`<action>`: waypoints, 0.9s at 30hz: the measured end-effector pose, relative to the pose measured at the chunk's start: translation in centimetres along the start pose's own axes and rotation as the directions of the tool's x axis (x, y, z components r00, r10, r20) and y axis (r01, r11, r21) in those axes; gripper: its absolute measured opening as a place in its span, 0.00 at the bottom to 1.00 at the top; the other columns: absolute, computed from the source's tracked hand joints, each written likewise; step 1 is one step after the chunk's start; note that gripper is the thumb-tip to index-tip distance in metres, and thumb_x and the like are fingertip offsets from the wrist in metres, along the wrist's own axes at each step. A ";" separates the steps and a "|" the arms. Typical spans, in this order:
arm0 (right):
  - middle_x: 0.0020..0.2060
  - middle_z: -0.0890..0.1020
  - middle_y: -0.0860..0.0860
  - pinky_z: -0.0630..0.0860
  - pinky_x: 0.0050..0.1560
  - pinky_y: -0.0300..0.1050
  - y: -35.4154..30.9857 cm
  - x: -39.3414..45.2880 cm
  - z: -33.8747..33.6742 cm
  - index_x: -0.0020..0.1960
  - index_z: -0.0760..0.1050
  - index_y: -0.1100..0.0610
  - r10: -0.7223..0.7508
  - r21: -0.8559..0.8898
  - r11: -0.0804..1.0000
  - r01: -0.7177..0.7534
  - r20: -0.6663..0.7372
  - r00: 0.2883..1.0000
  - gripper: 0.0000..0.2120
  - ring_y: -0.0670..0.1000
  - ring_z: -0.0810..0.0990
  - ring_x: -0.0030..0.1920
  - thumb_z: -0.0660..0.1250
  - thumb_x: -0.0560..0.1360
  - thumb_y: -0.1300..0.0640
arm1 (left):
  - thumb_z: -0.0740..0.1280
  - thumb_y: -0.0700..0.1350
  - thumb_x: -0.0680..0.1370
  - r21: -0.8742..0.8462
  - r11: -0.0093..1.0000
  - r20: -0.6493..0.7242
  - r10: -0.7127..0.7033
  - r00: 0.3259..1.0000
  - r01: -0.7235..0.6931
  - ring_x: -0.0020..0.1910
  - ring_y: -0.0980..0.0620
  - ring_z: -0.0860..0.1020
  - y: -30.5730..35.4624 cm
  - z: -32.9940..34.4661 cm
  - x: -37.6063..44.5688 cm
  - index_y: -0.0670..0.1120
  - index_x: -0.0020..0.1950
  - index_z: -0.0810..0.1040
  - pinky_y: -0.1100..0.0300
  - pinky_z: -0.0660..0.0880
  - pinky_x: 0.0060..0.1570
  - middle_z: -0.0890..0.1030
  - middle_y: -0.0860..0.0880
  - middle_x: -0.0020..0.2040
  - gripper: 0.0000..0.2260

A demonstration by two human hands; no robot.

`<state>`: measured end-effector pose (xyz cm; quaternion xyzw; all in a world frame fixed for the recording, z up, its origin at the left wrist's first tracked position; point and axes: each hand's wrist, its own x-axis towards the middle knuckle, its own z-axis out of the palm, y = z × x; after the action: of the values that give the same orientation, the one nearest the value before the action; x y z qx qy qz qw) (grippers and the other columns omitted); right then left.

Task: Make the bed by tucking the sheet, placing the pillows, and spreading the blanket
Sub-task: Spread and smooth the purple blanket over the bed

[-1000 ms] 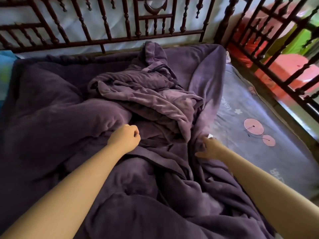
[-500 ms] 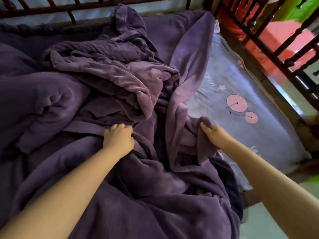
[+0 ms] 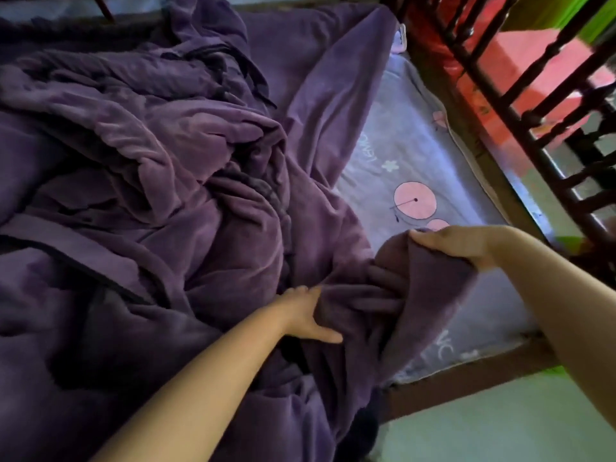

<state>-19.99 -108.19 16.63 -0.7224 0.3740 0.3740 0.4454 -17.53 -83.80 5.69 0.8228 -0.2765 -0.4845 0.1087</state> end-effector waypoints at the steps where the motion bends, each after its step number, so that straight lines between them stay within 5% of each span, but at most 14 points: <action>1: 0.44 0.81 0.55 0.79 0.47 0.46 1.4 0.3 -1.5 0.48 0.74 0.59 -0.015 0.063 0.998 0.016 -0.016 1.000 0.18 0.51 0.81 0.41 0.57 0.78 0.45 | 0.69 0.69 0.63 -0.003 1.000 0.056 -0.002 0.998 0.002 0.75 0.44 0.60 1.6 1.6 1.1 0.51 0.77 0.51 0.48 0.61 0.73 0.59 0.47 0.76 0.50; 4: 0.35 0.84 0.54 0.80 0.34 0.43 5.8 1.3 -4.7 0.51 0.74 0.62 -0.075 0.263 0.961 0.087 -0.054 0.996 0.21 0.50 0.82 0.33 0.55 0.77 0.44 | 0.67 0.70 0.63 0.024 1.000 0.155 -0.010 0.988 0.006 0.75 0.43 0.59 6.4 6.3 3.3 0.49 0.77 0.52 0.48 0.60 0.73 0.58 0.46 0.77 0.50; 6: 0.27 0.85 0.51 0.80 0.26 0.40 8.2 1.9 -6.0 0.47 0.75 0.60 -0.137 0.429 0.894 0.129 -0.011 0.990 0.22 0.47 0.83 0.28 0.61 0.73 0.40 | 0.65 0.63 0.70 -0.029 0.999 0.120 -0.028 0.992 0.032 0.69 0.42 0.69 9.0 9.1 4.1 0.46 0.73 0.63 0.51 0.68 0.67 0.70 0.44 0.71 0.36; 8: 0.29 0.86 0.50 0.79 0.25 0.40 9.8 3.0 -6.2 0.47 0.78 0.57 -0.266 0.593 0.785 0.178 0.064 0.962 0.34 0.47 0.84 0.29 0.77 0.50 0.35 | 0.60 0.52 0.78 -0.174 0.982 0.059 -0.060 0.996 0.069 0.64 0.43 0.74 10.4 10.8 4.5 0.43 0.66 0.72 0.56 0.71 0.60 0.76 0.41 0.66 0.20; 10: 0.31 0.86 0.49 0.80 0.26 0.39 12.3 4.9 -5.8 0.45 0.79 0.54 -0.376 0.644 0.731 0.226 0.104 0.921 0.43 0.46 0.85 0.31 0.81 0.33 0.40 | 0.59 0.46 0.81 -0.446 0.889 0.095 -0.069 0.993 0.105 0.62 0.50 0.75 10.8 11.4 4.5 0.42 0.67 0.73 0.61 0.71 0.54 0.76 0.43 0.66 0.16; 12: 0.33 0.86 0.47 0.80 0.31 0.36 14.6 6.7 -4.2 0.45 0.80 0.54 -0.414 0.529 0.810 0.254 0.209 0.886 0.36 0.44 0.84 0.35 0.83 0.38 0.47 | 0.60 0.42 0.80 -0.732 0.660 0.181 -0.053 0.982 0.170 0.51 0.55 0.79 10.4 11.4 3.8 0.42 0.66 0.73 0.66 0.74 0.44 0.81 0.47 0.58 0.15; 15: 0.47 0.82 0.48 0.78 0.50 0.39 17.5 9.0 -0.3 0.54 0.74 0.57 -0.279 0.090 0.960 0.266 0.386 0.879 0.23 0.48 0.78 0.50 0.75 0.60 0.60 | 0.61 0.40 0.80 -0.873 0.423 0.285 0.036 0.958 0.244 0.32 0.61 0.82 8.8 11.5 2.8 0.46 0.52 0.78 0.70 0.78 0.38 0.85 0.55 0.34 0.07; 17: 0.51 0.78 0.52 0.75 0.53 0.42 18.9 10.0 2.1 0.58 0.72 0.59 -0.313 0.081 0.950 0.302 0.270 0.911 0.16 0.50 0.73 0.54 0.68 0.71 0.65 | 0.63 0.40 0.79 -0.888 0.376 0.322 0.101 0.941 0.264 0.33 0.60 0.83 8.2 11.6 2.2 0.47 0.47 0.78 0.67 0.79 0.41 0.85 0.55 0.33 0.06; 20: 0.38 0.78 0.52 0.76 0.34 0.34 18.9 8.7 2.9 0.46 0.73 0.58 -0.309 0.495 0.845 0.202 0.144 0.940 0.10 0.48 0.80 0.40 0.54 0.78 0.66 | 0.67 0.41 0.69 -0.897 0.320 0.367 0.158 0.917 0.304 0.35 0.56 0.84 8.0 11.6 0.8 0.46 0.47 0.79 0.62 0.80 0.43 0.86 0.51 0.35 0.08; 22: 0.33 0.79 0.51 0.78 0.31 0.34 19.7 7.0 1.1 0.42 0.72 0.56 -0.329 0.618 0.762 0.193 0.113 0.937 0.10 0.46 0.80 0.33 0.54 0.77 0.64 | 0.63 0.36 0.66 -0.894 0.318 0.392 0.214 0.895 0.316 0.33 0.54 0.83 8.8 11.8 -0.2 0.45 0.42 0.82 0.62 0.80 0.40 0.85 0.49 0.33 0.11; 24: 0.31 0.84 0.48 0.79 0.33 0.33 20.5 4.4 -2.1 0.46 0.74 0.54 -0.350 0.593 0.777 0.212 0.127 0.928 0.08 0.44 0.82 0.32 0.57 0.77 0.61 | 0.60 0.33 0.64 -0.882 0.345 0.420 0.267 0.868 0.321 0.30 0.54 0.83 10.2 12.3 -0.9 0.43 0.34 0.85 0.64 0.80 0.37 0.84 0.49 0.31 0.14; 27: 0.36 0.86 0.49 0.79 0.39 0.31 23.5 0.2 -7.0 0.47 0.78 0.56 -0.239 0.276 0.944 0.180 0.201 0.950 0.11 0.41 0.83 0.36 0.70 0.66 0.53 | 0.59 0.33 0.65 -0.825 0.446 0.511 0.325 0.796 0.347 0.33 0.55 0.84 13.4 13.5 -1.4 0.43 0.34 0.85 0.64 0.80 0.40 0.85 0.49 0.32 0.15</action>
<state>-38.99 -122.33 10.22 -0.6464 0.2849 0.3548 0.6124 -34.30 -92.82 5.83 0.4383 0.0083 -0.7909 0.4270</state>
